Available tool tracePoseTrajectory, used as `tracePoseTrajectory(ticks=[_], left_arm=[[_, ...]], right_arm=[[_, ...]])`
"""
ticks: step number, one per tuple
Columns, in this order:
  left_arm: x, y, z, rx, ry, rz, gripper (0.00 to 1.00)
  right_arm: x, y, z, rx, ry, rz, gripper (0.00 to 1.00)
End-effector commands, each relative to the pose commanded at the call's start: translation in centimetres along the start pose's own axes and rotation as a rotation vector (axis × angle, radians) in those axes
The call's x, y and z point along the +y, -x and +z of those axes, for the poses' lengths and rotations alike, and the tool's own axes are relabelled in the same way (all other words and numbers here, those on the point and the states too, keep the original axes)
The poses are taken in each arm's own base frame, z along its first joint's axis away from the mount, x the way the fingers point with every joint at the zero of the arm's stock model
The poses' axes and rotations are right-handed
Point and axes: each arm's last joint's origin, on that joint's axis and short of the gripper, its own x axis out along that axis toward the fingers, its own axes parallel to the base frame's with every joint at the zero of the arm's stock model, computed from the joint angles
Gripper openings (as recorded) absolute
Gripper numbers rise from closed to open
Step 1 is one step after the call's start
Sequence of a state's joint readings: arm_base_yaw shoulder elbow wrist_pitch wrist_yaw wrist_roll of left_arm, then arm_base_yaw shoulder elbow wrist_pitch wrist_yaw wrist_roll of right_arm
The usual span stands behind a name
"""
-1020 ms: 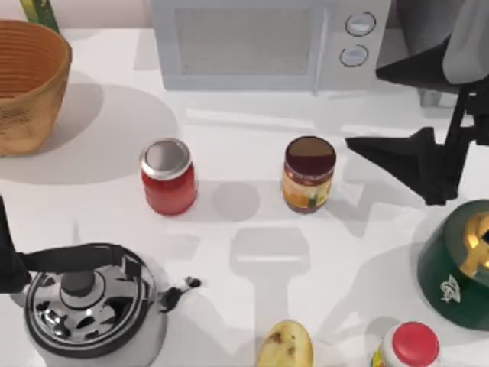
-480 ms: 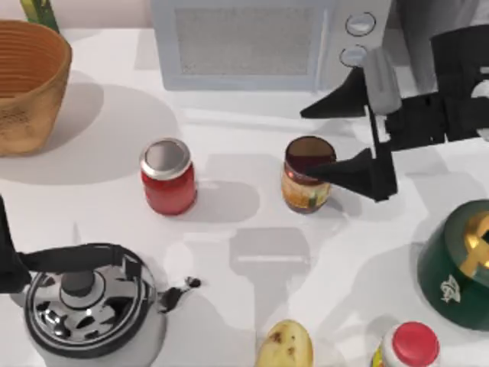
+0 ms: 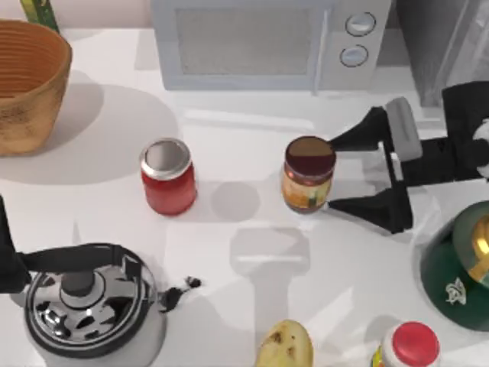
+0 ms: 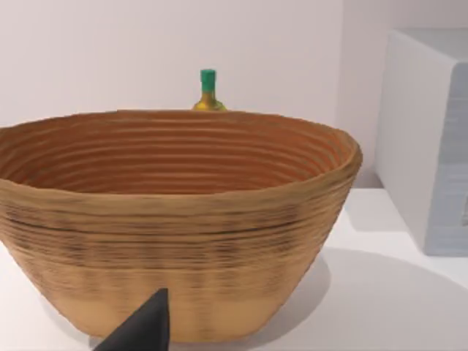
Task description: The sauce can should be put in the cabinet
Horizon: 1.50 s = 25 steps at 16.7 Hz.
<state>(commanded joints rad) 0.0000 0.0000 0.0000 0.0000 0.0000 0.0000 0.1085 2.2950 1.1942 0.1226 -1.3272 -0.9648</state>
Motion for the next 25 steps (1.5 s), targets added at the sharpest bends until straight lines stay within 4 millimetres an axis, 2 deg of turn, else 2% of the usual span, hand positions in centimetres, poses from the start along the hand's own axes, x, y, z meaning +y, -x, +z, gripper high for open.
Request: tracePoseTrajectory(ticks=[8, 14, 19, 25], left_arm=[[0.0, 0.0, 0.0, 0.0, 0.0, 0.0, 1.0], [0.0, 0.0, 0.0, 0.0, 0.0, 0.0, 1.0], [0.0, 0.0, 0.0, 0.0, 0.0, 0.0, 1.0], [0.0, 0.0, 0.0, 0.0, 0.0, 0.0, 1.0]], right_arm=[[-0.5, -0.5, 0.4, 0.001, 0.001, 0.001, 1.0], [-2.0, -3.5, 1.5, 0.001, 0.001, 0.002, 1.0], [-0.9, -5.7, 0.8, 0.0, 0.002, 0.002, 1.0], [0.0, -6.0, 0.0, 0.0, 0.0, 0.0, 1.0]])
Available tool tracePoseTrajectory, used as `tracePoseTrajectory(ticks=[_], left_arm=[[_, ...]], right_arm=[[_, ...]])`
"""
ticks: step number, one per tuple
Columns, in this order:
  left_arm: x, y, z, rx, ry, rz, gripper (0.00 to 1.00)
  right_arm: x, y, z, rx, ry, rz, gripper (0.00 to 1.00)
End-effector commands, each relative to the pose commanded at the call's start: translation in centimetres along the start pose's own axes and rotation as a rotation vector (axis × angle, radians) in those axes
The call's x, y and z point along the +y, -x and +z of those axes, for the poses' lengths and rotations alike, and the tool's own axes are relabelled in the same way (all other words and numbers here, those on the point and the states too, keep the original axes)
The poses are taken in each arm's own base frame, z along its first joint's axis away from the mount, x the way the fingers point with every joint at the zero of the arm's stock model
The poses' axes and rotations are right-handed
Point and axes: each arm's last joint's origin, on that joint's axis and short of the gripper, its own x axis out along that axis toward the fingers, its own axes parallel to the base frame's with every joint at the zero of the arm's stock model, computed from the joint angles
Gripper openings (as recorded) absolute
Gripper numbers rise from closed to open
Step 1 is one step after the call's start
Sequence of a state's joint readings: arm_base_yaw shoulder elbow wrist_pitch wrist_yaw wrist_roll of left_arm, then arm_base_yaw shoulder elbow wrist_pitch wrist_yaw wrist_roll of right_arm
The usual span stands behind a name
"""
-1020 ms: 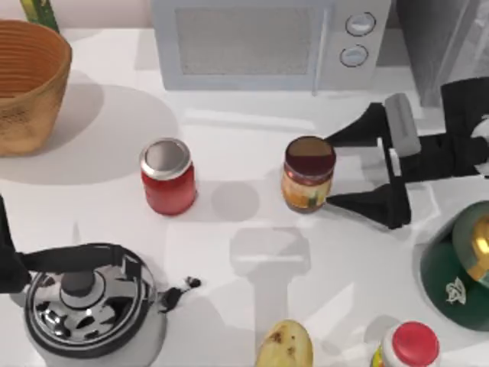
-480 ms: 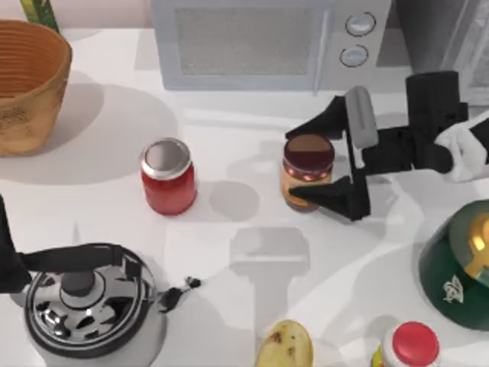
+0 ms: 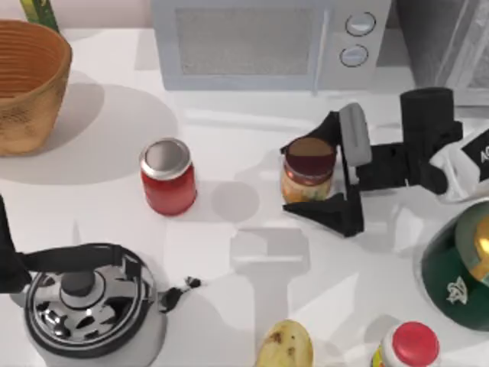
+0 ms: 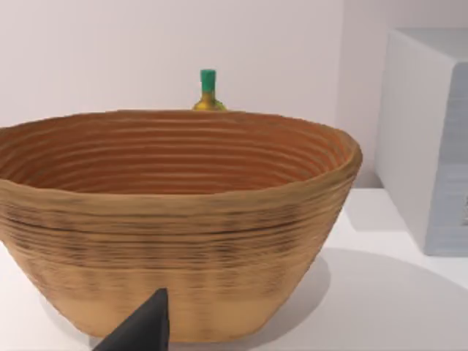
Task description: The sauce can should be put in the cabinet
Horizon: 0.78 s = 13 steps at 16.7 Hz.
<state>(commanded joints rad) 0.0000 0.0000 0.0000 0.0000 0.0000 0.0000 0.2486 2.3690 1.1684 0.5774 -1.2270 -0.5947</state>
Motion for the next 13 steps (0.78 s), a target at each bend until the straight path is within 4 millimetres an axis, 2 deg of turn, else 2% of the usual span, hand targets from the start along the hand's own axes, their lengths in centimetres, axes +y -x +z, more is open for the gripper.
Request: tracePoseTrajectory(ticks=[1, 13], left_arm=[[0.0, 0.0, 0.0, 0.0, 0.0, 0.0, 1.0], [0.0, 0.0, 0.0, 0.0, 0.0, 0.0, 1.0]], right_arm=[[0.0, 0.0, 0.0, 0.0, 0.0, 0.0, 1.0], [0.0, 0.0, 0.0, 0.0, 0.0, 0.0, 0.1]])
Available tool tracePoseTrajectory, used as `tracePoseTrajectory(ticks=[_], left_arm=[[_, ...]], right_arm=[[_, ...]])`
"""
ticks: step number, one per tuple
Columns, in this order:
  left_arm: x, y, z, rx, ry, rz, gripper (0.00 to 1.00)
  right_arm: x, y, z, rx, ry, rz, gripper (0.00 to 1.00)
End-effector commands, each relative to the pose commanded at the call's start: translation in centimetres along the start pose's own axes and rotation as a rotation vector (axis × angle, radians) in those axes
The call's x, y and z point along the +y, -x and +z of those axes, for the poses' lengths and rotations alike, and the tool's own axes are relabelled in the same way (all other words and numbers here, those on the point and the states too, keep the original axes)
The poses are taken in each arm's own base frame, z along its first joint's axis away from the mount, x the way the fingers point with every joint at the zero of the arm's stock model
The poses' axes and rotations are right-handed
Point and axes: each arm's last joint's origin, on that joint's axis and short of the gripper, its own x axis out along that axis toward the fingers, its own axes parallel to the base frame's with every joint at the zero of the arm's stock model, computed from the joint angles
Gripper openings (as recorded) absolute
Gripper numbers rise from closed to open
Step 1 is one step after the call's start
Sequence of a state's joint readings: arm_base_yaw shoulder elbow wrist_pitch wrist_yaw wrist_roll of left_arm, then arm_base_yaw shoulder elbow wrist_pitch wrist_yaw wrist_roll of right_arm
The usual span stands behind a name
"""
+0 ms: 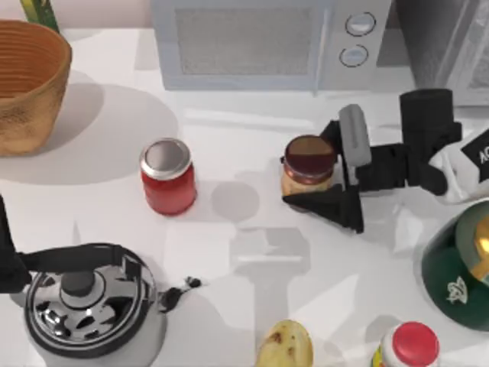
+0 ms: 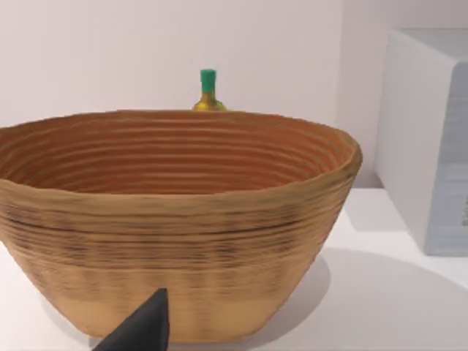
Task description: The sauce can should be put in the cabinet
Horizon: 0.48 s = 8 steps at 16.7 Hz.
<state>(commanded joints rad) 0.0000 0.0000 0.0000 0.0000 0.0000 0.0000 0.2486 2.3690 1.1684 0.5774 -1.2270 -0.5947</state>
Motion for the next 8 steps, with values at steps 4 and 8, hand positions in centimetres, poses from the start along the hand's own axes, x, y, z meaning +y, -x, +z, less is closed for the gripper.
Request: tracePoseTrajectory(ticks=[4, 8], left_arm=[[0.0, 0.0, 0.0, 0.0, 0.0, 0.0, 1.0], [0.0, 0.0, 0.0, 0.0, 0.0, 0.0, 1.0]], right_arm=[[0.0, 0.0, 0.0, 0.0, 0.0, 0.0, 0.0], [0.0, 0.0, 0.0, 0.0, 0.0, 0.0, 0.0]])
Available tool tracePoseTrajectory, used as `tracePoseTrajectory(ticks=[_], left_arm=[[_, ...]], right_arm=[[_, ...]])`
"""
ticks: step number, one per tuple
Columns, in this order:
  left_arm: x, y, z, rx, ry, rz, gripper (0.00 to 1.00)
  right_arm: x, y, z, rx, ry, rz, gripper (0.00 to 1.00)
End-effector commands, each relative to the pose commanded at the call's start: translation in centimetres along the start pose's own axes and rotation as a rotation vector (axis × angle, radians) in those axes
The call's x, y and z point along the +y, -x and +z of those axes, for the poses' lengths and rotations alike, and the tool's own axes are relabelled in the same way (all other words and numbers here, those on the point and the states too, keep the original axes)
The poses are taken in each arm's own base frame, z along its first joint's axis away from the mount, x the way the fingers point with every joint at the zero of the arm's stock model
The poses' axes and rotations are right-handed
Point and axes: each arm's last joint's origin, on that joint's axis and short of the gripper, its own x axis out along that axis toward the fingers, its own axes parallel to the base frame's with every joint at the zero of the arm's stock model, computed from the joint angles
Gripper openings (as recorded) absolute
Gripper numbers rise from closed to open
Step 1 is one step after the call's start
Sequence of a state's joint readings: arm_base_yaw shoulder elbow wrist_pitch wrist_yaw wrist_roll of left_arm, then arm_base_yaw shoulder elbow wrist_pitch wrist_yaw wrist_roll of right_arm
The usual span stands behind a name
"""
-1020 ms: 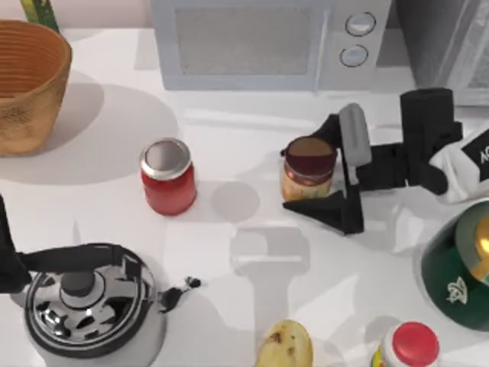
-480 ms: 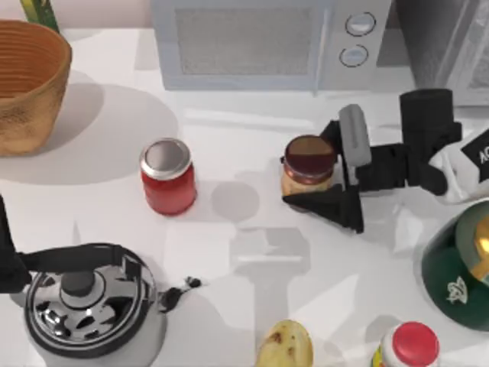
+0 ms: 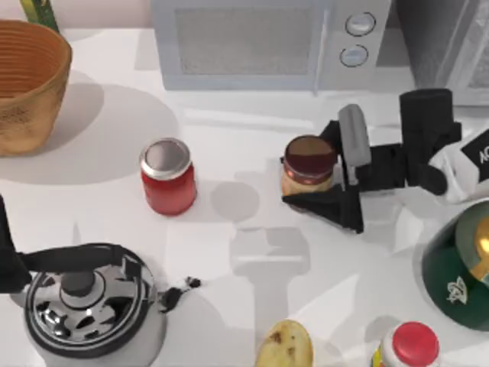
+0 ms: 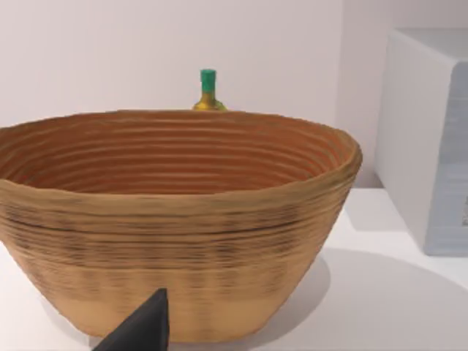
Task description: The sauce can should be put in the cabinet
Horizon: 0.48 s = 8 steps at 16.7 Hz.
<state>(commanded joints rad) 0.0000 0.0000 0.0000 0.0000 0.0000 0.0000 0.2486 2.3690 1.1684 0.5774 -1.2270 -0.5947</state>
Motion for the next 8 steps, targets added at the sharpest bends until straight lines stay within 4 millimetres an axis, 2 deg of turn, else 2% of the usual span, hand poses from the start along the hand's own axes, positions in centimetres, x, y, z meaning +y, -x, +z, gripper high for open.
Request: tracePoseTrajectory(ticks=[5, 8], left_arm=[[0.0, 0.0, 0.0, 0.0, 0.0, 0.0, 1.0], [0.0, 0.0, 0.0, 0.0, 0.0, 0.0, 1.0]], right_arm=[[-0.3, 0.1, 0.5, 0.001, -0.013, 0.0, 0.0], [-1.0, 0.4, 2.8, -0.006, -0.018, 0.006, 0.0]])
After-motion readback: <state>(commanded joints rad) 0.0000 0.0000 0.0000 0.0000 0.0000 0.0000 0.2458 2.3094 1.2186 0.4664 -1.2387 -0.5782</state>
